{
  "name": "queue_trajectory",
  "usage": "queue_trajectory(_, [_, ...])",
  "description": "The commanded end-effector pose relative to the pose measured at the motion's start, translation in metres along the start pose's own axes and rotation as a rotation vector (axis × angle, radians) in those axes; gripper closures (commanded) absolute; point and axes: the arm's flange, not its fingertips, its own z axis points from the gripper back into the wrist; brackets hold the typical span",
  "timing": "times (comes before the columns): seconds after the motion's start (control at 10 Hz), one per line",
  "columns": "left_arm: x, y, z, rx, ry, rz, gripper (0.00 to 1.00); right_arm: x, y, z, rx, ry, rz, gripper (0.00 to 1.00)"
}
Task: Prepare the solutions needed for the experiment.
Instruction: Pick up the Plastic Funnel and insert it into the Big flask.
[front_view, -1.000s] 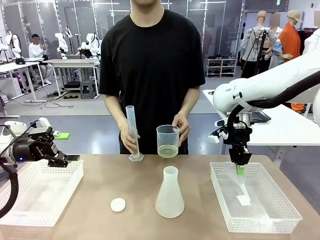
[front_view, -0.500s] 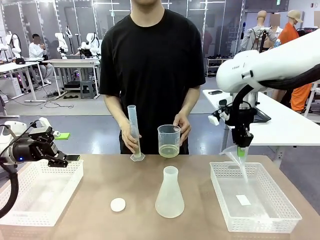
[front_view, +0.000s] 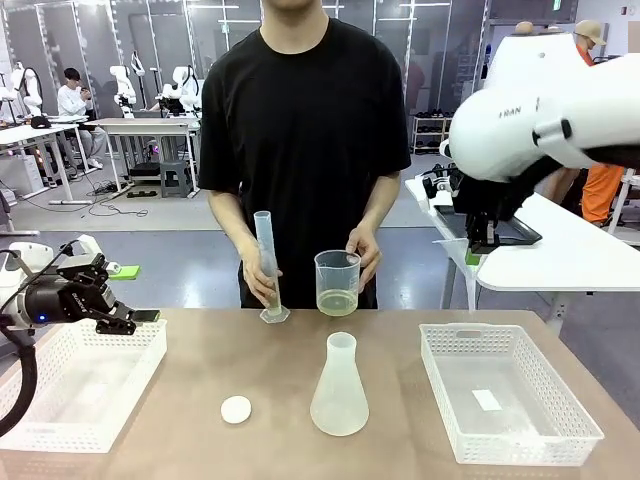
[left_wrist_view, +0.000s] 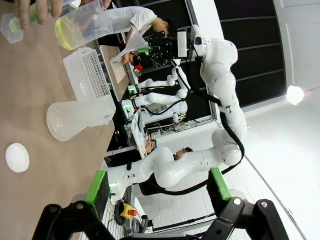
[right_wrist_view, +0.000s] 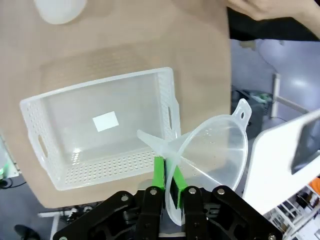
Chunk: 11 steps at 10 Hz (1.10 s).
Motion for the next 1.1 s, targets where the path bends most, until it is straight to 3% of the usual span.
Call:
queue_trajectory(0.0, [-0.001,-0.001,0.000,-0.008,0.003,-0.007,0.00,-0.001,0.030,-0.010,-0.070,0.054,-0.028,0.99])
queue_trajectory(0.2, [-0.001,-0.001,0.000,-0.008,0.003,-0.007,0.00,-0.002,0.030,-0.010,-0.069,0.022,-0.087,0.99])
queue_trajectory(0.3, [-0.001,-0.001,0.000,-0.008,0.003,-0.007,0.00,0.001,0.025,-0.002,-0.054,0.027,-0.001,0.99])
queue_trajectory(0.7, [-0.001,-0.001,0.000,-0.008,0.003,-0.007,0.00,0.001,0.025,-0.002,-0.054,0.027,-0.001,0.99])
queue_trajectory(0.8, [-0.001,-0.001,0.000,-0.008,0.003,-0.007,0.00,0.001,0.030,-0.003,-0.054,0.017,-0.017,0.95])
queue_trajectory(1.0, [-0.001,-0.001,0.000,-0.008,0.003,-0.007,0.00,0.033,0.056,0.011,-0.162,-0.071,0.213,0.95])
